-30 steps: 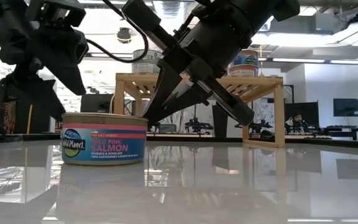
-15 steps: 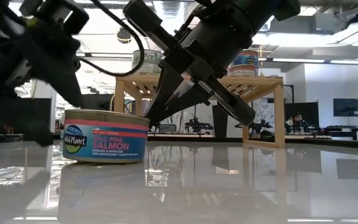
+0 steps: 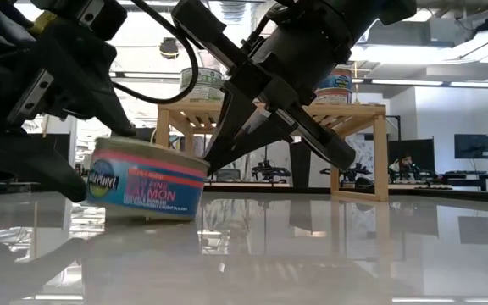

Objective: Stack canned seafood by type on shelf
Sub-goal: Stack the blue-pink tuna can on top of the other blue-pink tuna can on the shelf

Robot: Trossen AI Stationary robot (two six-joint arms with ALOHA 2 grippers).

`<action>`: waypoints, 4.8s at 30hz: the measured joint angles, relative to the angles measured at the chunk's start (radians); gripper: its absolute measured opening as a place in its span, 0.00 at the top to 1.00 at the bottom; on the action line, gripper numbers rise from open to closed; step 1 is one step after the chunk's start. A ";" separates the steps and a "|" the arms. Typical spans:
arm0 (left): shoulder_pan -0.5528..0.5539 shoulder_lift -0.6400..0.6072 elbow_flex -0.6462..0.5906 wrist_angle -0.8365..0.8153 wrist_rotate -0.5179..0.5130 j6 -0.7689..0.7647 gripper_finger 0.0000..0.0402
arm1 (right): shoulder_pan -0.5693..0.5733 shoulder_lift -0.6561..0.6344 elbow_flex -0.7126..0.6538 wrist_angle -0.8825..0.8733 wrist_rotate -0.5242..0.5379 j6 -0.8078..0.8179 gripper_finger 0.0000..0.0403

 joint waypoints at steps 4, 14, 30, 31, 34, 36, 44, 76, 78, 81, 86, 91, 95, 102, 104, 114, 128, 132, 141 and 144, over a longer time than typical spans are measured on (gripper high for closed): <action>0.000 0.000 0.000 0.000 0.002 -0.007 0.35 | 0.000 0.000 0.000 -0.007 -0.003 0.002 0.94; 0.003 0.000 0.000 0.001 -0.001 -0.023 0.35 | -0.001 0.000 0.000 -0.007 -0.011 0.001 0.94; 0.033 0.000 0.000 0.005 -0.009 -0.012 0.35 | -0.001 0.001 -0.001 -0.003 -0.029 -0.005 0.94; 0.037 0.000 0.000 0.004 -0.009 -0.006 0.35 | -0.001 0.001 -0.001 0.002 -0.029 -0.008 0.94; 0.049 0.000 0.000 0.002 -0.009 0.010 0.35 | -0.001 0.003 -0.002 0.012 -0.029 -0.018 0.94; 0.052 0.000 0.000 0.002 -0.008 0.020 0.35 | -0.001 0.003 -0.002 0.012 -0.030 -0.019 0.94; 0.063 0.000 -0.001 0.001 0.000 0.038 0.46 | -0.007 0.003 -0.002 0.021 -0.032 -0.045 0.94; 0.179 -0.004 0.000 -0.010 0.089 0.223 0.52 | -0.008 -0.190 -0.002 -0.341 -0.020 -0.220 0.94; 0.188 -0.004 0.000 -0.007 0.104 0.235 0.52 | 0.001 -0.198 -0.002 -0.402 -0.020 -0.220 0.94; 0.194 -0.003 0.000 0.004 0.105 0.238 0.52 | 0.024 -0.202 -0.002 -0.492 -0.020 -0.193 0.94; 0.212 -0.001 -0.002 0.063 0.134 0.256 0.53 | 0.076 -0.204 -0.002 -0.652 -0.020 -0.094 0.94; 0.243 -0.013 -0.004 0.117 0.179 0.257 0.52 | 0.140 -0.204 -0.001 -0.807 -0.018 0.003 0.94; 0.267 -0.055 -0.004 0.147 0.179 0.279 0.53 | 0.187 -0.205 -0.011 -0.860 -0.018 0.079 0.94; 0.327 -0.147 0.022 0.206 0.174 0.349 0.52 | 0.239 -0.205 -0.062 -0.812 -0.018 0.166 0.94; 0.350 -0.166 0.056 0.208 0.174 0.391 0.52 | 0.243 -0.205 -0.077 -0.780 -0.018 0.165 0.94; 0.532 -0.187 0.457 -0.100 0.218 0.709 0.52 | 0.242 -0.203 -0.123 -0.687 -0.018 0.016 0.94; 1.030 -0.135 0.904 -0.552 0.611 0.895 0.52 | 0.187 -0.209 -0.124 -0.762 0.035 0.016 0.94; 1.113 -0.042 0.947 -0.551 0.795 0.898 0.52 | 0.141 -0.228 -0.124 -0.794 0.035 0.016 0.94; 1.177 0.085 1.017 -0.606 0.973 0.974 0.52 | 0.084 -0.237 -0.124 -0.806 0.033 0.047 0.94; 1.179 0.115 1.018 -0.627 0.991 0.993 0.52 | 0.071 -0.237 -0.124 -0.805 0.031 0.067 0.94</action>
